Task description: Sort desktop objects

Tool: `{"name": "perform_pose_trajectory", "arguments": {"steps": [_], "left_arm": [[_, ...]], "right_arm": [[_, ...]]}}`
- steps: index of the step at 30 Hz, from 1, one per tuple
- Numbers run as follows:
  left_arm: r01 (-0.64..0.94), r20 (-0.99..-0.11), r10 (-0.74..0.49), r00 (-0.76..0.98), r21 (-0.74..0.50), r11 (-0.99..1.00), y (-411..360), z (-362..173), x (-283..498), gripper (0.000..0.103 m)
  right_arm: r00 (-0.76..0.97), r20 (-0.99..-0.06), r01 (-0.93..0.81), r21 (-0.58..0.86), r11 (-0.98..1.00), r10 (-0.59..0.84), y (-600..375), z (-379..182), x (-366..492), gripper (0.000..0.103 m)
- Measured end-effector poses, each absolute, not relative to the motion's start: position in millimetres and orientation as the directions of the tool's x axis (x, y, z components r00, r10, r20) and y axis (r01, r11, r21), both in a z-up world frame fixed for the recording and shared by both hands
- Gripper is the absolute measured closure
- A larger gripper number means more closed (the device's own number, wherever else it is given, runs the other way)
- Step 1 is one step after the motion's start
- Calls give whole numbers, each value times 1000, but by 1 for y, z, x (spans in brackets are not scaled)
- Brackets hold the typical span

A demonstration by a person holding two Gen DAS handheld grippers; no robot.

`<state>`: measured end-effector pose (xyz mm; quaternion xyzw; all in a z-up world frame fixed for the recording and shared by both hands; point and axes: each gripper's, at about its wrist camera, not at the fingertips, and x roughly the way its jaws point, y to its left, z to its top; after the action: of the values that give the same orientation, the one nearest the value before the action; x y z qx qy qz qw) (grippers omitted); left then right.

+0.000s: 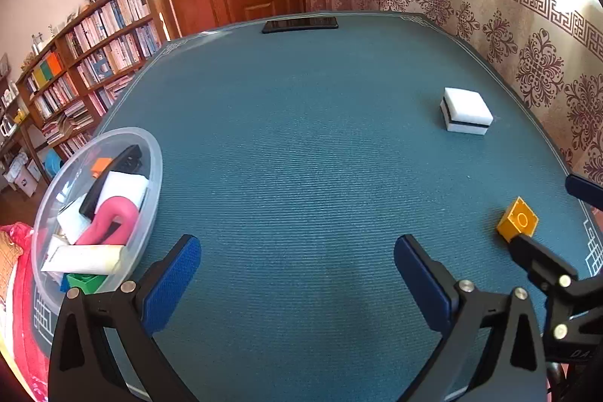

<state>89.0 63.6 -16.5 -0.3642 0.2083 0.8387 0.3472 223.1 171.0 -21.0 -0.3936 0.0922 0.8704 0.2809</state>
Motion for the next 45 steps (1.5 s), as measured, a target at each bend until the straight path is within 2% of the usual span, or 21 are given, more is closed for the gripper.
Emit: {"name": "perform_pose_trajectory", "arguments": {"steps": [6,9,16,19,22,26,32,45], "left_arm": [[-704,-810,369,-456,74,-707,81,-50,66,0],[-685,-824,394,-407,-9,-728,77,-53,56,0],[-733,-794,446,-413,-1,-680,60,-55,78,0],[-779,-725,543,-424,-14,-627,42,-60,91,0],[-781,-709,555,-435,-10,-625,36,-62,100,0],[-769,-721,529,-448,9,-639,46,-64,89,0],[-716,-797,434,-419,-4,-698,87,-62,49,0],[-704,-795,430,-428,-5,-710,89,-61,51,0]], "right_arm": [[-489,-765,-623,-30,-782,419,189,-32,233,0],[-483,-771,-626,-28,-780,415,190,-35,231,0],[-466,-781,-625,-43,-780,416,189,-38,221,0],[-456,-787,-633,-40,-773,415,193,-40,218,0],[-451,-791,-646,-30,-763,413,197,-40,214,0],[-442,-804,-658,-11,-753,398,201,-43,209,0],[-430,-807,-677,-8,-735,405,205,-41,206,0],[-401,-820,-705,-9,-709,409,219,-43,203,0]]}}
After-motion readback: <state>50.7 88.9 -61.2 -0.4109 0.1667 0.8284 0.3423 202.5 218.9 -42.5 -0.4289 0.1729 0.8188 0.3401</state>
